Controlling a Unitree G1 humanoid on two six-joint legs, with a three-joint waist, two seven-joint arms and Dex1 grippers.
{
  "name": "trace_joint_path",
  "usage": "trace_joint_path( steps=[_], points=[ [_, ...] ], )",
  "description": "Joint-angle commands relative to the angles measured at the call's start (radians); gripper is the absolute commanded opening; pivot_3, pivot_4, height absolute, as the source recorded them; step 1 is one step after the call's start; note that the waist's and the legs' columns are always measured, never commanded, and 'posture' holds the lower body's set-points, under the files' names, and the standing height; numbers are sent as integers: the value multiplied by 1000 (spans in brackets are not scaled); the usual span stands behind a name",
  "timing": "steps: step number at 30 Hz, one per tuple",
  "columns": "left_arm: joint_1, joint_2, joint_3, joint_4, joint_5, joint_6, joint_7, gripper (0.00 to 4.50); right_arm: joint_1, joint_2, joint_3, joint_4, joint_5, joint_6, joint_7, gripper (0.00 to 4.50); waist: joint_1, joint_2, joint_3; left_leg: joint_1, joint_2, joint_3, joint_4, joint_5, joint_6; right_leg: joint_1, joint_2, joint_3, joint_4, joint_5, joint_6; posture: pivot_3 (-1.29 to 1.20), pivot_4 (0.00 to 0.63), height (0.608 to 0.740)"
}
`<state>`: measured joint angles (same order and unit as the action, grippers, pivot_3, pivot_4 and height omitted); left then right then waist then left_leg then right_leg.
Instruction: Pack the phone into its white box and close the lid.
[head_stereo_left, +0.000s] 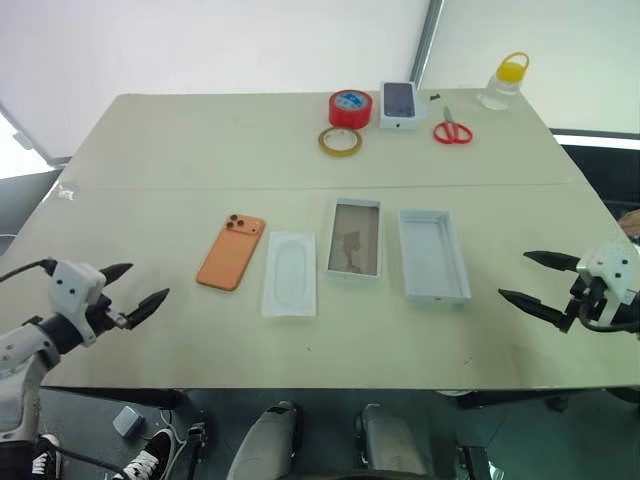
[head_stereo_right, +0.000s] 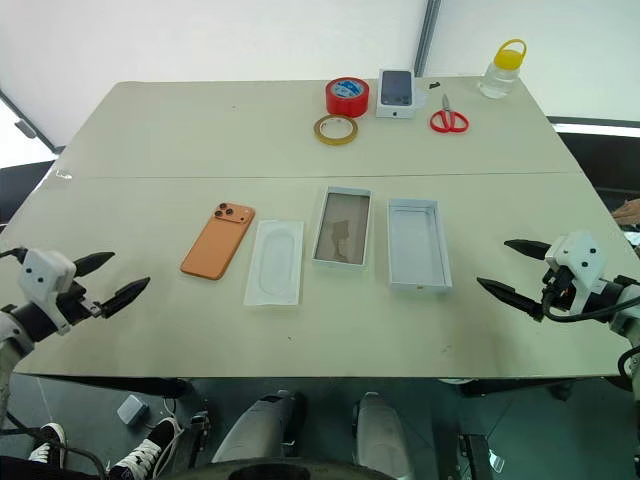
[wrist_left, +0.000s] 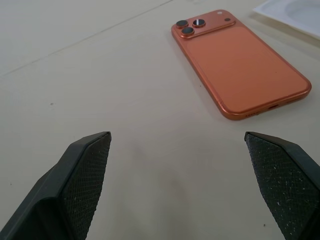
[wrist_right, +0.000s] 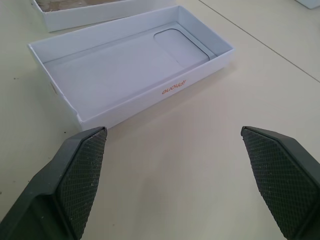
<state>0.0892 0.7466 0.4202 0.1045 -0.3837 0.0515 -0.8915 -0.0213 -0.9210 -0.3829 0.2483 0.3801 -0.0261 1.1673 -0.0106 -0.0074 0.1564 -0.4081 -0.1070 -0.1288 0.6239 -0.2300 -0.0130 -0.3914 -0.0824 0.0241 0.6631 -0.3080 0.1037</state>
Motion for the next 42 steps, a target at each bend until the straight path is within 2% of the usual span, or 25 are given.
trace_joint_path(
  steps=[1,8,30,35,38,42],
  points=[
    [-12,18,38,-15,-16,-22,-6,4500,-19,-19,-22,15,-2,-24,1,4484,-1,0,0,0,0,0,0,0,0,0,0,0,0,0,0,0,150,740],
    [-14,17,21,-20,26,-57,22,4500,-25,-14,-15,13,-3,-25,4,4484,-1,0,0,0,0,0,0,0,0,0,0,0,0,0,0,0,150,740],
    [-49,13,-10,-74,8,-1,24,4500,-48,1,21,-12,-2,-16,1,4484,-2,0,0,0,0,0,-1,0,0,0,0,0,0,0,0,0,150,740],
    [-44,8,-58,-202,-24,166,47,4500,-90,14,58,-130,16,31,-21,4484,-4,0,0,0,0,0,-1,0,0,0,0,0,0,0,0,0,150,740],
    [-62,-7,-89,-334,-123,403,113,4500,-144,38,114,-222,24,76,-41,4484,-4,0,0,0,0,0,0,0,0,0,0,0,0,0,0,0,150,740],
    [-123,-12,-122,-423,-275,690,165,4500,-211,96,193,-259,-7,85,-68,4484,-1,0,0,0,0,0,0,0,0,0,1,0,1,0,0,0,150,740]
  ],
)
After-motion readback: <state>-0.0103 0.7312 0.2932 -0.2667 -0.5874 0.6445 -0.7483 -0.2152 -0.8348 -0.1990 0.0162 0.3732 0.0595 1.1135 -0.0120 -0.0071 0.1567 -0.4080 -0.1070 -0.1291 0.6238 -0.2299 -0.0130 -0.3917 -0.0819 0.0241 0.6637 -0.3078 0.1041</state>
